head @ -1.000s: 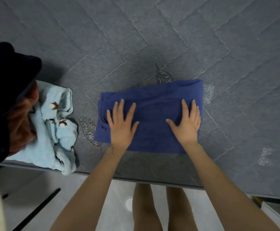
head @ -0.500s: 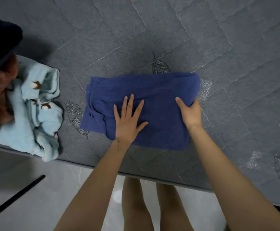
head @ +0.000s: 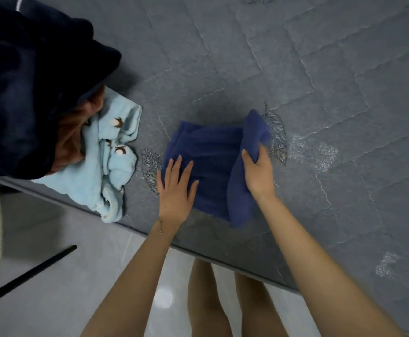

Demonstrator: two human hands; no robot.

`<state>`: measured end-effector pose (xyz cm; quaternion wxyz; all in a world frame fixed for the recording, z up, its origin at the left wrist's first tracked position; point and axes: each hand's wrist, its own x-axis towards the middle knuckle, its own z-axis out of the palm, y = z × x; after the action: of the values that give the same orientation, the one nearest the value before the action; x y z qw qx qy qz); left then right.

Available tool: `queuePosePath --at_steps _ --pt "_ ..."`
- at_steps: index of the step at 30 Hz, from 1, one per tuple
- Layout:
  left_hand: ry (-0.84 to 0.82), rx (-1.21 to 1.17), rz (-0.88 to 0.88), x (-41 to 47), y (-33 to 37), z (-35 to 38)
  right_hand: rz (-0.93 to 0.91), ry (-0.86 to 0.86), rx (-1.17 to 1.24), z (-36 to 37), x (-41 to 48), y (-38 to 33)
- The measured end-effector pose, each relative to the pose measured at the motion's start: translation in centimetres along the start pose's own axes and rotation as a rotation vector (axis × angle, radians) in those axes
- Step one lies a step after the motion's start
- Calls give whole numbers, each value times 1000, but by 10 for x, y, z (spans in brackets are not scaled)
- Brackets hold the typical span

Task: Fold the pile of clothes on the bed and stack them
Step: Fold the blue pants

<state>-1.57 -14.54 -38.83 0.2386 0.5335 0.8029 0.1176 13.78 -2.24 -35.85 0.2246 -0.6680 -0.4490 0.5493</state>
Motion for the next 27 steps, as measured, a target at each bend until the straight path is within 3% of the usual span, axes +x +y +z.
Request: queuePosePath --at_steps 2,5,7,10,15,20,23,27 --pt "69 -294 -53 3 3 -12 -33 -98 -15 25 -5 -12" --pt "-54 -871 -329 7 6 -29 87 -357 85 59 -11 -25" --pt "-131 -977 -436 12 0 -29 209 -506 152 75 -12 -29" --pt "-112 -881 -478 14 -12 -23 129 -511 -15 84 -15 -24" --pt "84 -700 -465 5 -28 -20 -260 -252 -492 67 -8 -3" --pt "111 -490 -443 2 -36 -20 -211 -239 -865 49 -12 23" --pt "-2 -420 -420 8 -36 -14 -193 -180 -844 42 -17 36" --pt "-6 -462 -494 21 -34 -6 -19 -16 -454 43 -23 47"
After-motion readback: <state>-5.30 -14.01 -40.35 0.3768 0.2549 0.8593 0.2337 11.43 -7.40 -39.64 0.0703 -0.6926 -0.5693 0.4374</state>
